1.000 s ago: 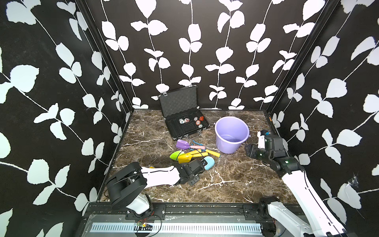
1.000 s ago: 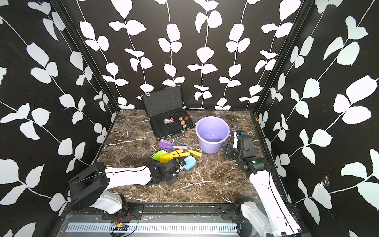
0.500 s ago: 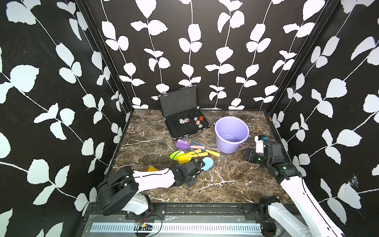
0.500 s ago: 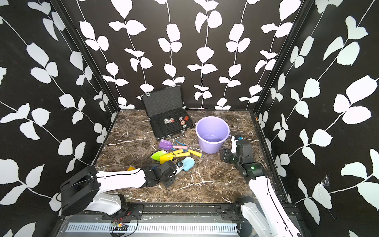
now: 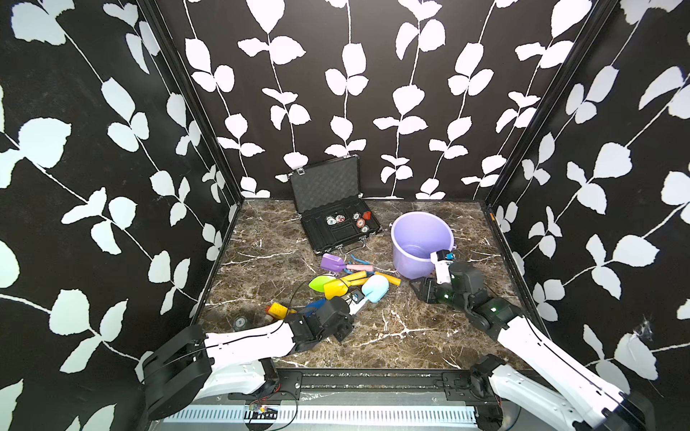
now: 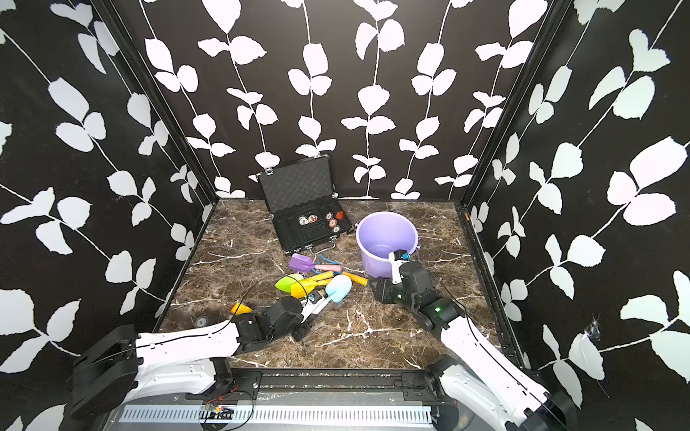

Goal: Organize the gardening tools
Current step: Pick up the gardening tool from the center of the board.

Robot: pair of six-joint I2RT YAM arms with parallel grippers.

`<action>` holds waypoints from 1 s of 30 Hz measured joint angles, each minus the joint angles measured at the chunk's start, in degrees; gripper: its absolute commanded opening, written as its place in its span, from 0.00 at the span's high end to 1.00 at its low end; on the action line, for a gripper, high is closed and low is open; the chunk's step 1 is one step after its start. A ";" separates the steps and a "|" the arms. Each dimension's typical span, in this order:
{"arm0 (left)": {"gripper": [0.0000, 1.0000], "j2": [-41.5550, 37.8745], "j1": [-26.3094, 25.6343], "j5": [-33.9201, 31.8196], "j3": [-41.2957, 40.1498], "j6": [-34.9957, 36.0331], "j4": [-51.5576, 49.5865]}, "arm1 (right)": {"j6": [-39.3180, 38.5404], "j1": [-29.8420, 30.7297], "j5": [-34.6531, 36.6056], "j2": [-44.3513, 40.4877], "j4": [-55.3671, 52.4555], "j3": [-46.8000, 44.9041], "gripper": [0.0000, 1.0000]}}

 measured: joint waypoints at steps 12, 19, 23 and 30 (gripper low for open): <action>1.00 -1.31 0.00 -1.01 -2.29 1.03 12.07 | 1.38 8.96 -0.81 12.33 11.52 3.67 0.45; 1.00 -1.20 0.00 -0.81 -2.32 1.57 15.56 | 2.10 9.18 -0.70 14.97 16.50 4.72 0.50; 1.00 -0.33 0.00 -0.57 -2.32 1.77 16.68 | 2.51 9.22 -0.39 15.06 18.25 4.76 0.59; 1.00 1.09 0.00 -0.39 -2.32 1.77 18.32 | 2.93 9.27 0.24 17.75 18.32 6.84 0.73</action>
